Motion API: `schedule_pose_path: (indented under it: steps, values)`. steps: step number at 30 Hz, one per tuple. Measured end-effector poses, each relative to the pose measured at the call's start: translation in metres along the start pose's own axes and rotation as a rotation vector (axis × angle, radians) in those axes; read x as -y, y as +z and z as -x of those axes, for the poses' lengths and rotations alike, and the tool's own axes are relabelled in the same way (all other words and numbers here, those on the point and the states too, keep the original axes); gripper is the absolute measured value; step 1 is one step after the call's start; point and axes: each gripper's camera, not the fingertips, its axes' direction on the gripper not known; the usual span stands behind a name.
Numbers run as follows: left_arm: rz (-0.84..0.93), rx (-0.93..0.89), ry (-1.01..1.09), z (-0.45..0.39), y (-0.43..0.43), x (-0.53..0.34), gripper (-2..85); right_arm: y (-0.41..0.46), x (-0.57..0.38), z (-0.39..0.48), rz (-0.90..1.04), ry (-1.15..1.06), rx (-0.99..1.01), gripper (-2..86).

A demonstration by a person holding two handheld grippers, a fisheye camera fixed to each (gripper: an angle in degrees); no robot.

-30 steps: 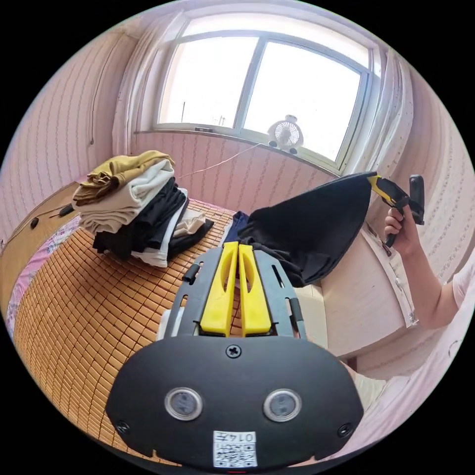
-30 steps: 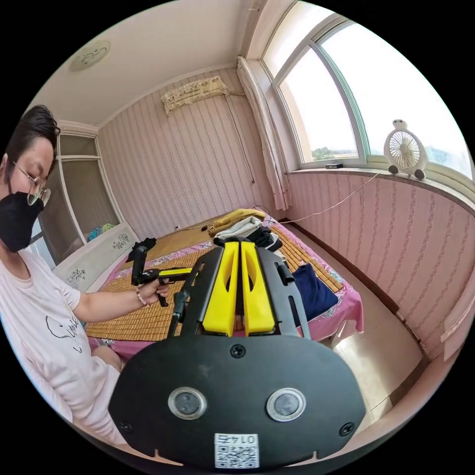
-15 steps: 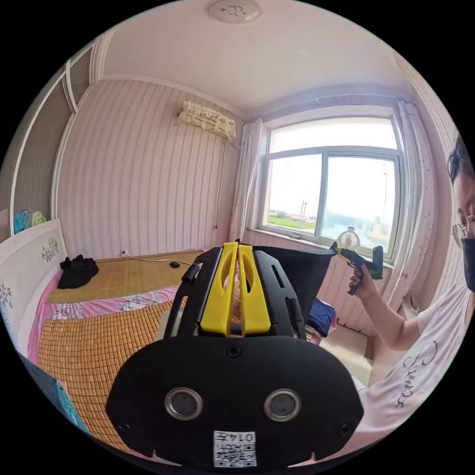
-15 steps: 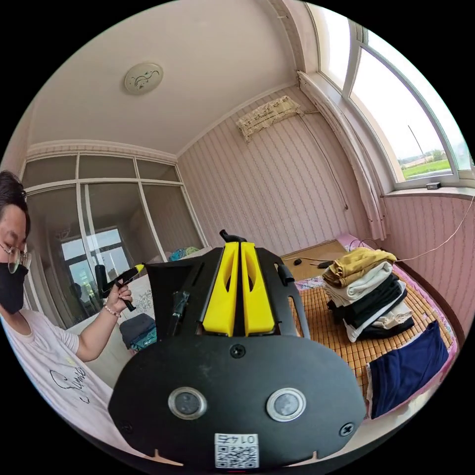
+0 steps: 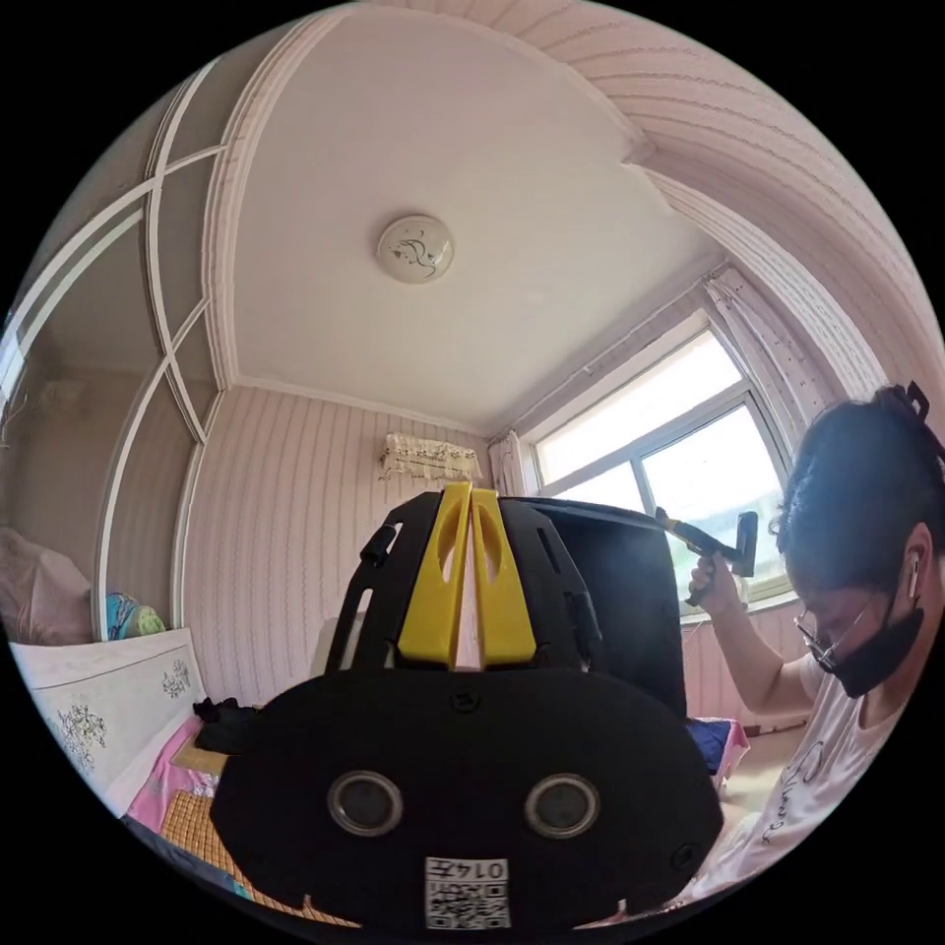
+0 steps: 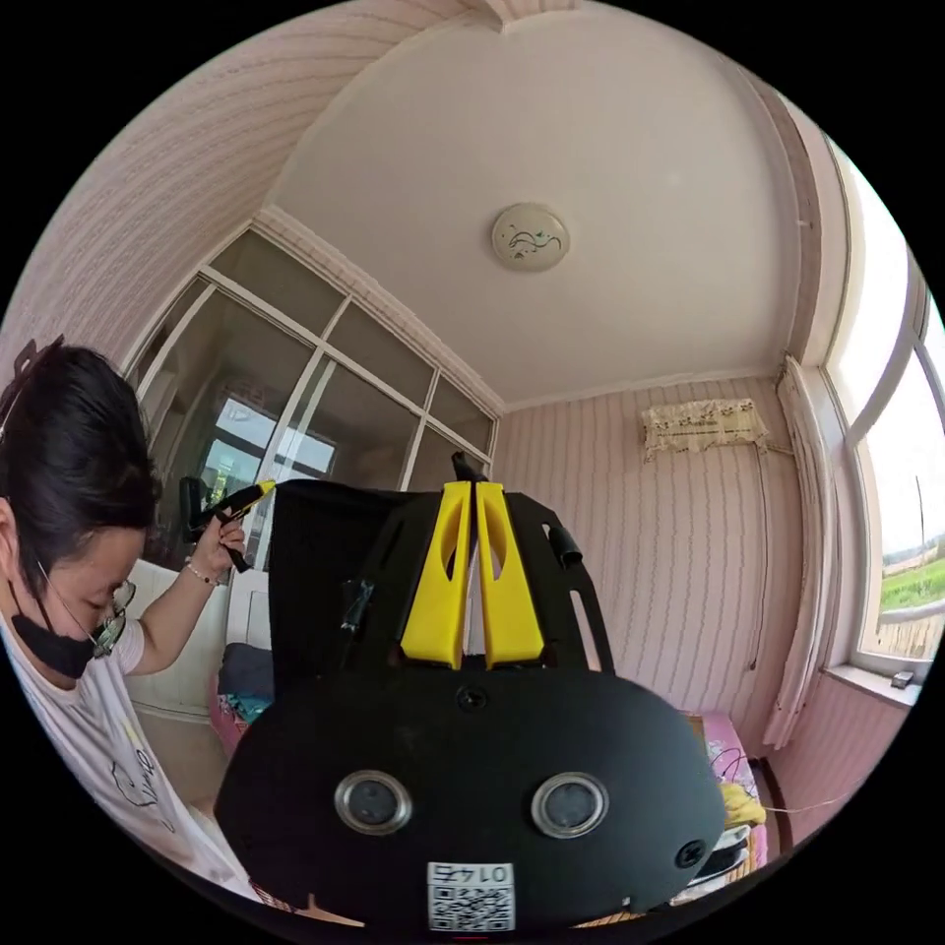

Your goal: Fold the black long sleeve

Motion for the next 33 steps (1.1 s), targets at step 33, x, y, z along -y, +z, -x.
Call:
schedule_pose_path:
  steps: [33]
  values:
    - [0.997, 0.291, -0.301, 0.116, 0.05, -0.45, -1.0, 0.349, -0.447, -0.126, 1.055, 0.393, -0.047, -0.7]
